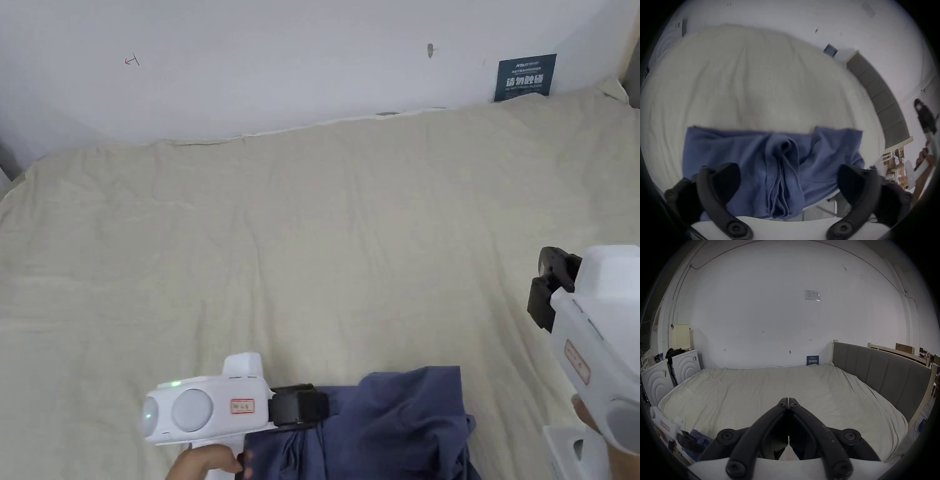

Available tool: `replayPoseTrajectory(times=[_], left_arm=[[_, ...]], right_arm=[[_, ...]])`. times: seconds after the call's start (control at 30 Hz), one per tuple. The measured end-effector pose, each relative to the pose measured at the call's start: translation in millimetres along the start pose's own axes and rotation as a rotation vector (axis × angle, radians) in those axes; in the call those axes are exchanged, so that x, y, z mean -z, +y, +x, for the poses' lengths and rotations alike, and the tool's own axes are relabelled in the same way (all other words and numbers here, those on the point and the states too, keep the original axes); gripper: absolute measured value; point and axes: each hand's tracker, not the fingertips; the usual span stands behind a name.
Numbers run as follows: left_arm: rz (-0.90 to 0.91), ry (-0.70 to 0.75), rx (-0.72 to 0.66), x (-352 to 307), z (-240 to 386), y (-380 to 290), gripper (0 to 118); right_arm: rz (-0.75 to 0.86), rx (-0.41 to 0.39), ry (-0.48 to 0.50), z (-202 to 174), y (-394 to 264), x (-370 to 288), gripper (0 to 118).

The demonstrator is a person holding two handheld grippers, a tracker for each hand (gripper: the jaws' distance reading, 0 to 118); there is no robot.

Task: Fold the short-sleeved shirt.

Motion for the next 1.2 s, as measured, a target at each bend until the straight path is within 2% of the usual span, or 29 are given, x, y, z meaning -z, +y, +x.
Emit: replayPoseTrajectory(times=[0.07,0.2,0.27,0.3,0.33,0.37,0.4,0.47,0.63,0.77,0.87,0.9,0.97,1.0,1.07,1.2], left_arm=[[0.097,0.001,0.013,-32,2,2,109],[0.351,0.129,-0.003,-87,-8,1,109],[0.467,0.238,0.024,-105,-15,-3,101],[0.503,0.282,0.034,-109,-18,-5,84],[0.513,0.332,0.048,-111,-18,-10,43],[0.512,0.374,0.061,-109,-20,-12,8],[0.472,0.443,0.090,-104,-24,-15,2],[0.421,0.381,0.085,-86,-28,-20,0],[0.297,0.374,0.150,-34,-10,-49,0],[0.192,0.283,0.105,11,14,-68,0],[0.091,0.233,0.190,46,42,-86,0],[0.052,0.240,0.237,58,51,-95,0],[0.163,0.355,0.321,61,66,-109,0],[0.135,0.352,0.325,62,64,-102,0],[0.113,0.295,0.271,53,56,-91,0],[0.149,0.024,0.020,9,20,-58,0]], right_arm=[[0.001,0.007,0.000,-1,0,2,1],[0.001,0.018,0.013,-7,0,6,1],[0.003,0.018,0.021,-12,1,6,1],[0.004,0.017,0.025,-13,2,7,1],[0.003,0.017,0.030,-14,2,7,1],[0.003,0.016,0.034,-15,2,8,1],[0.003,0.016,0.036,-17,2,7,1],[0.000,0.013,0.040,-18,2,7,1],[-0.004,0.007,0.039,-16,1,6,1],[-0.007,0.001,0.020,-8,2,3,1],[-0.009,-0.006,-0.001,0,3,-3,1],[-0.009,-0.012,-0.010,2,3,-6,1],[-0.013,-0.025,-0.020,6,4,-10,1],[-0.014,-0.034,-0.027,8,4,-11,1],[-0.011,-0.048,-0.038,10,5,-14,1],[-0.010,-0.056,-0.052,10,7,-19,1]])
